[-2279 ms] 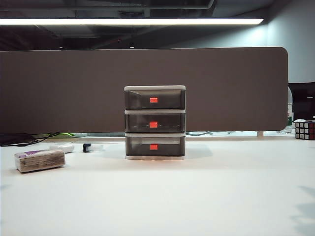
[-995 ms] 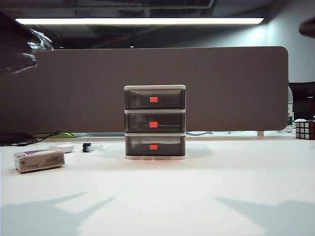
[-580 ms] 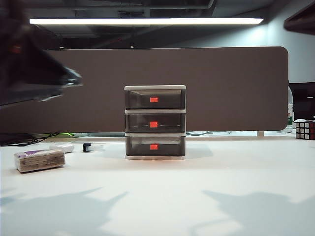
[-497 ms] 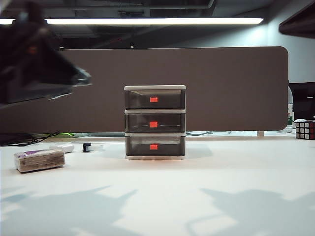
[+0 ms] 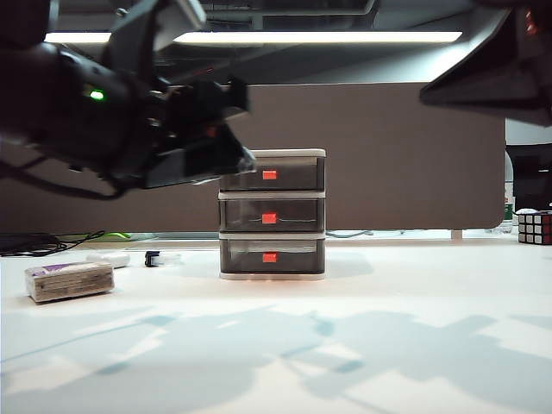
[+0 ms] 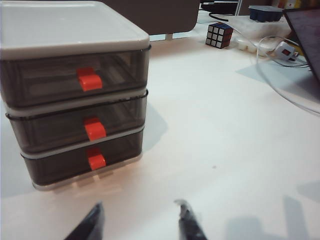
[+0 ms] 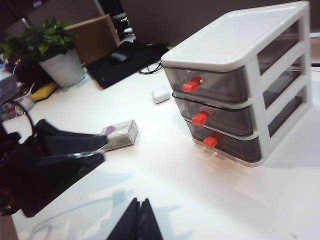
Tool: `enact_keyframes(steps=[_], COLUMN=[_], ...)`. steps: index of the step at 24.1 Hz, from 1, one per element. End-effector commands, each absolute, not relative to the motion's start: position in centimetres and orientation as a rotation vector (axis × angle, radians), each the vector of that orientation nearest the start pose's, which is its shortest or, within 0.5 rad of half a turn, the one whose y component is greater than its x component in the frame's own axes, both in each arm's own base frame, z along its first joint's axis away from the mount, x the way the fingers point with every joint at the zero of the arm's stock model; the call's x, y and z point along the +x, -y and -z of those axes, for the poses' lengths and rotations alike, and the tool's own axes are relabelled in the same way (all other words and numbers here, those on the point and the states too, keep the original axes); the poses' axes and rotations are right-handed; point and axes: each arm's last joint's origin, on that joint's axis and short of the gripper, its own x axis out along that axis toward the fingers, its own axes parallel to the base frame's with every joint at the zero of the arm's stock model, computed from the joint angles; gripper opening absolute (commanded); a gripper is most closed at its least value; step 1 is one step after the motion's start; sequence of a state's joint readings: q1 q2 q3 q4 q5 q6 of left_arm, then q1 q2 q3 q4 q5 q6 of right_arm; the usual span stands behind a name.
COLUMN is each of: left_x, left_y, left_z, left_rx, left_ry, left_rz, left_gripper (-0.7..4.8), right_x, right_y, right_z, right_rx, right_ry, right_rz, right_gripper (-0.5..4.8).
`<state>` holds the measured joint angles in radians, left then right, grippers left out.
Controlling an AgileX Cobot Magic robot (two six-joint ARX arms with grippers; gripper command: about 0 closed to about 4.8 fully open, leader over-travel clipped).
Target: Open the second layer of the drawer on the table, pick up a pack of napkins on the table and put it in, and finally close the drawer.
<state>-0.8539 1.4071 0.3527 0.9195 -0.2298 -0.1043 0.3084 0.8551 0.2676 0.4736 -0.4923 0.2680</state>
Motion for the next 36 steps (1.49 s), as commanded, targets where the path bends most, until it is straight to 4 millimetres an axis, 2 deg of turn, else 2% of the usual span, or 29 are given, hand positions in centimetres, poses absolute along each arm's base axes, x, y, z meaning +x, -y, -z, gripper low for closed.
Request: enact_keyframes(steps=[1, 2, 5, 6, 14, 17, 24, 29, 36], left_x=[17.7, 18.1, 19.3, 19.8, 22.1, 23.3, 25.2, 26.1, 26.5], left_y=[18.9, 19.2, 20.1, 20.4, 22.6, 23.7, 25.4, 26.3, 26.5], left_z=[-16.5, -16.2, -15.5, -15.3, -13.5, -12.6, -12.3, -12.0, -11.7], left_rx=[0.010, 0.023, 0.040, 0.041, -0.009, -0.027, -0.047, -0.052, -0.069], left_ry=[-0.147, -0.152, -0.167, -0.170, -0.095, -0.063, -0.035, -0.027, -0.025], left_rz=[0.542, 0.534, 0.517, 0.510, 0.407, 0.340, 0.266, 0.266, 0.199], left_gripper=[1.88, 1.92, 2.58, 2.61, 2.60, 2.60, 2.60, 2.59, 2.55], right_x=[17.2, 17.4, 18.3, 18.6, 21.0, 22.8, 25.8, 26.6, 27.4], right_y=[-6.9, -7.0, -7.1, -7.2, -8.0, -8.6, -9.5, -9.8, -10.3], right_z=[-21.1, -21.0, -21.0, -21.1, -22.0, -22.2, -21.5, -21.6, -22.4], right_rx=[0.224, 0.223, 0.216, 0.202, 0.152, 0.104, 0.043, 0.040, 0.047], right_ry=[-0.178, -0.182, -0.198, -0.199, -0.203, -0.223, -0.341, -0.347, -0.324], right_rz=[-0.788, -0.780, -0.740, -0.738, -0.739, -0.741, -0.746, -0.746, -0.825], right_gripper=[-0.05, -0.05, -0.05, -0.05, -0.05, -0.05, -0.05, -0.04, -0.05])
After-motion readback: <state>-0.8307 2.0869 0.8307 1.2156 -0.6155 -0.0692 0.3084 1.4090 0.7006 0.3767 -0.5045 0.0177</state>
